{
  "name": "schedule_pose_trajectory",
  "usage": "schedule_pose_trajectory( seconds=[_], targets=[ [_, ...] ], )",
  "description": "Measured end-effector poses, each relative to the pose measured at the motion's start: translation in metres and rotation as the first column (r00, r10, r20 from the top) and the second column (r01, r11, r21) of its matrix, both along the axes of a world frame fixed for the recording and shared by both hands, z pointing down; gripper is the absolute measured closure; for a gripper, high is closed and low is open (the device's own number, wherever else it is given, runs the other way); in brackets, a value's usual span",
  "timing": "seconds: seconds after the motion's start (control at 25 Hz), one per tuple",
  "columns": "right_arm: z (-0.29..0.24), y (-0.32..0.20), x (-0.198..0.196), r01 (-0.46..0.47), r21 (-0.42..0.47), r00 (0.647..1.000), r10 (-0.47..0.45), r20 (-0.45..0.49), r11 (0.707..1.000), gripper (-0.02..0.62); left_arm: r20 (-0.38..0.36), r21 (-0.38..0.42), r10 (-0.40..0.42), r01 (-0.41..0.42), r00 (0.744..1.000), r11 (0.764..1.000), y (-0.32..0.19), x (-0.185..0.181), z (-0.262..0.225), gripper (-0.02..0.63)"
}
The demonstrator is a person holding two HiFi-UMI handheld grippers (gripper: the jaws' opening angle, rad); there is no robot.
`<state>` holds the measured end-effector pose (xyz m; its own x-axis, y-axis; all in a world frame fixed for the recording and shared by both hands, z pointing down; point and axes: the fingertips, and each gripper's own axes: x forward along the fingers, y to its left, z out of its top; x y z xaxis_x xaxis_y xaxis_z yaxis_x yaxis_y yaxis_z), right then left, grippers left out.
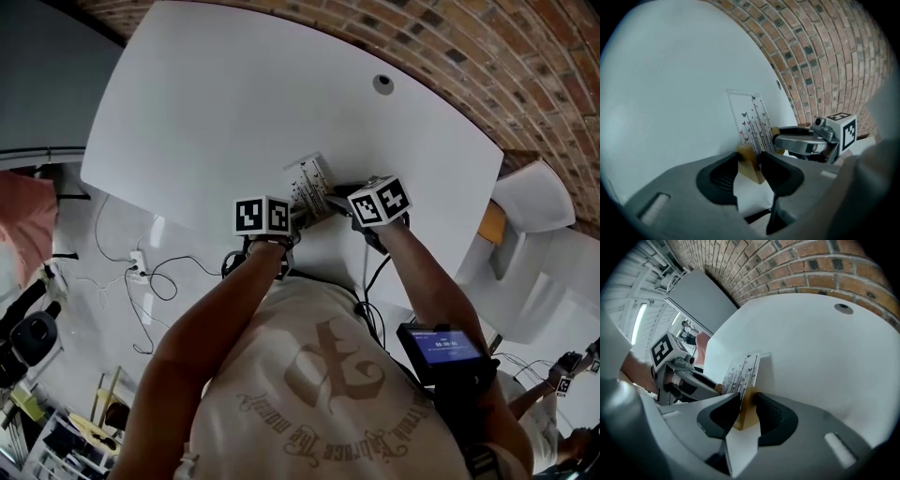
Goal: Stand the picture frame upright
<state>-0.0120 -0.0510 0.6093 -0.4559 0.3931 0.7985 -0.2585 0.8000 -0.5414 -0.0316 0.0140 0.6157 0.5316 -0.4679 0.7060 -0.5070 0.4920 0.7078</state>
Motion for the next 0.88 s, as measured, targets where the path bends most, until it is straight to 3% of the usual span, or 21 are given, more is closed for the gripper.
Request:
schedule_pose_trajectory(
  seconds=[0.52,0.88],
  targets=[
    [-0.016,0.003,0.01,-0.152,0.04,0.983,0.147,0.109,0.988,0.491,0.101,0.083,0.09,-0.099,0.991,0.992,0.001,-0.002,-0.015,0.463],
    [-0.033,0.0,0.027,-0.257,0.057,0.951,0.243,0.191,0.965,0.5,0.191,0.164,0.195,-0.227,0.962,0.96,-0.005,0.006,-0.031,0.471]
  ],
)
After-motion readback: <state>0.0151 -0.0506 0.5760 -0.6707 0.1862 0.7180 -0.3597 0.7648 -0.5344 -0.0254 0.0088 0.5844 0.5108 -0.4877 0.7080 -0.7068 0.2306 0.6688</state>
